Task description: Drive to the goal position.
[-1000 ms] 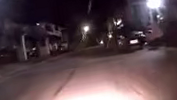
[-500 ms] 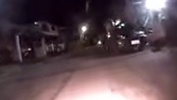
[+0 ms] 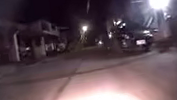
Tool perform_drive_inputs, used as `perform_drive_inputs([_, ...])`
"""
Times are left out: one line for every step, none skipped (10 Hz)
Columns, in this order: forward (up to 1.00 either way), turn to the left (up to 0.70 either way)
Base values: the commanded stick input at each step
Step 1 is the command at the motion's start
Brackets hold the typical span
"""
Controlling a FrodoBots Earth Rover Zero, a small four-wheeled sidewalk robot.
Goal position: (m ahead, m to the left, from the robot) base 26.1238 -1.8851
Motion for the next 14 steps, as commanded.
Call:
perform_drive_inputs([0.85, 0.00])
perform_drive_inputs([0.85, 0.00])
perform_drive_inputs([0.85, 0.00])
perform_drive_inputs([0.85, 0.00])
perform_drive_inputs([0.85, 0.00])
perform_drive_inputs([0.85, 0.00])
perform_drive_inputs([0.85, 0.00])
perform_drive_inputs([0.85, 0.00])
perform_drive_inputs([0.85, 0.00])
perform_drive_inputs([0.85, 0.00])
perform_drive_inputs([0.85, 0.00])
perform_drive_inputs([0.85, 0.00])
perform_drive_inputs([0.85, 0.00])
perform_drive_inputs([0.85, 0.00])
